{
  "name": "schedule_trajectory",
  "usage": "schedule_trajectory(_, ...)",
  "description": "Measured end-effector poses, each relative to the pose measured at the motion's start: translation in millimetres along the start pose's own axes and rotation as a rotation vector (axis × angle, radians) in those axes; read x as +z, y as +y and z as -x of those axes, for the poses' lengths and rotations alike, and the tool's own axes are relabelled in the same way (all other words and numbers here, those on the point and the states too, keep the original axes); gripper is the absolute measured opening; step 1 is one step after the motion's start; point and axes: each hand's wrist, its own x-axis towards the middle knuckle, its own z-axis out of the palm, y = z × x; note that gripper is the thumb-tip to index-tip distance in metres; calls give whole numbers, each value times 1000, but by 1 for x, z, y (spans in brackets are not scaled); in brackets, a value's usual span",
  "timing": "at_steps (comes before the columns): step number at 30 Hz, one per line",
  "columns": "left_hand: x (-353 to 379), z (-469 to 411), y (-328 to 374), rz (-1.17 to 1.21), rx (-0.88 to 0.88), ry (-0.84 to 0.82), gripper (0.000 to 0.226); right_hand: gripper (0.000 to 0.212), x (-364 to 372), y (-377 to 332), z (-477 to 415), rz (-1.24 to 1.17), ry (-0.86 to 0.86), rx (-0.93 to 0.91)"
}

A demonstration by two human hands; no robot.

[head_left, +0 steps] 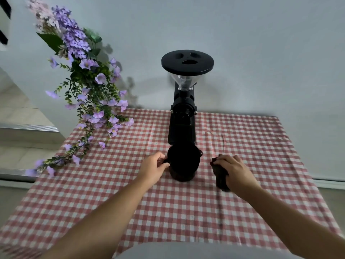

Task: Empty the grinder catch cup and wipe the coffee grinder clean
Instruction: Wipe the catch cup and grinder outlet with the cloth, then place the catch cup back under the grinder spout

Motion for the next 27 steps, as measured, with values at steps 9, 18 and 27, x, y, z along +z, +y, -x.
schedule_trajectory(9, 3, -8, 7, 68, -92, 26, 20, 55, -6, 10, -25, 50, 279, 199)
schedule_trajectory(18, 9, -17, 7, 155, -143, 57, 21, 60, 48, 9, -37, 0, -317, 76)
schedule_trajectory(27, 5, -18, 5, 144, -145, 40, 24, 34, 23, -7, -52, -271, 83, 144)
